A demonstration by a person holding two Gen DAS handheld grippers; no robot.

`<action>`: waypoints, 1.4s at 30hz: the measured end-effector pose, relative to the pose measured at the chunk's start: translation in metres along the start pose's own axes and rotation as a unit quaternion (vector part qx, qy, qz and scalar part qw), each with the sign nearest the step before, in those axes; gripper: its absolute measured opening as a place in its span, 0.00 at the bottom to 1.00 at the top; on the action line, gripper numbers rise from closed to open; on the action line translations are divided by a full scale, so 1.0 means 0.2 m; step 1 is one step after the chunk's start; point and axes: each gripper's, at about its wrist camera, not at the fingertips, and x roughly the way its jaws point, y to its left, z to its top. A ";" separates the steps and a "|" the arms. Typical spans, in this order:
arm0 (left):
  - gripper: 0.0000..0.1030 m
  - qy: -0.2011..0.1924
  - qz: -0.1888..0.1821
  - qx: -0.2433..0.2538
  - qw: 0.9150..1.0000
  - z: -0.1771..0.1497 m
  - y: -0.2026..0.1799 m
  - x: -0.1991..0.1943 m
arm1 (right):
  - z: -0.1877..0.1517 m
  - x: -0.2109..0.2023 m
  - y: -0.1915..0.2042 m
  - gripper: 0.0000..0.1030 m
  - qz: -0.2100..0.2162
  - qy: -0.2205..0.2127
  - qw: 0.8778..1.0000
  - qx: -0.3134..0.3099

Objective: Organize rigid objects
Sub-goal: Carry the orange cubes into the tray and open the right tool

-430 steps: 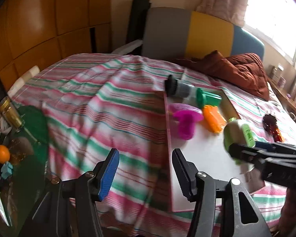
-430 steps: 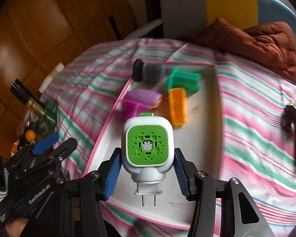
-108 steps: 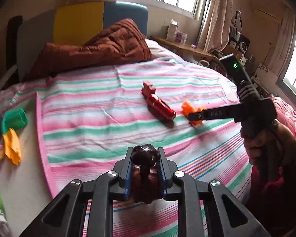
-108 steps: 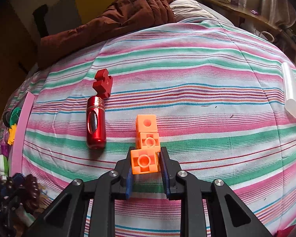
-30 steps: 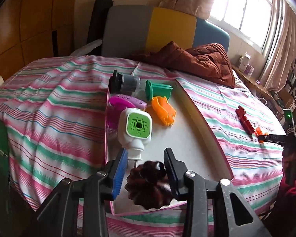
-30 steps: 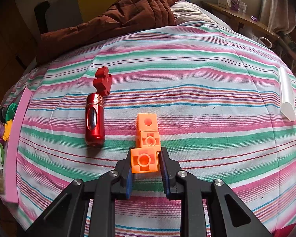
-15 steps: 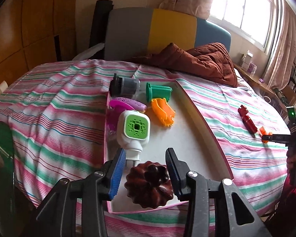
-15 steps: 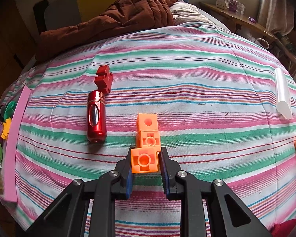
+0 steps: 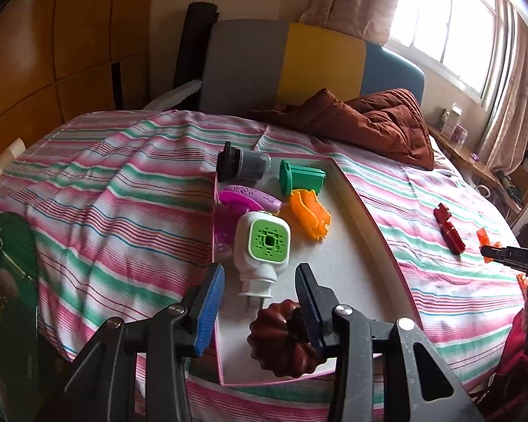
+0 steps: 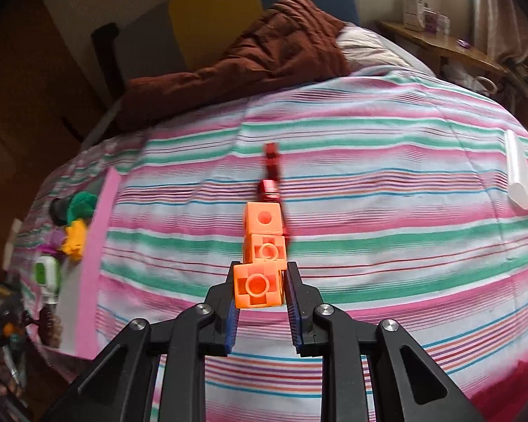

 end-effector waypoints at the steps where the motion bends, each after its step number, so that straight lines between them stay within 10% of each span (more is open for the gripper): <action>1: 0.41 0.001 0.006 -0.003 1.000 0.00 0.01 0.00 | 0.00 0.00 0.06 0.23 0.012 0.000 1.000 -0.009; 19: 0.41 0.005 0.029 -0.038 0.999 0.01 0.16 -0.02 | -0.19 0.26 1.12 0.23 0.173 0.055 0.973 -0.144; 42: 0.41 -0.002 0.052 -0.034 0.998 0.01 0.21 -0.09 | -0.25 0.47 1.26 0.26 0.159 0.087 0.972 -0.152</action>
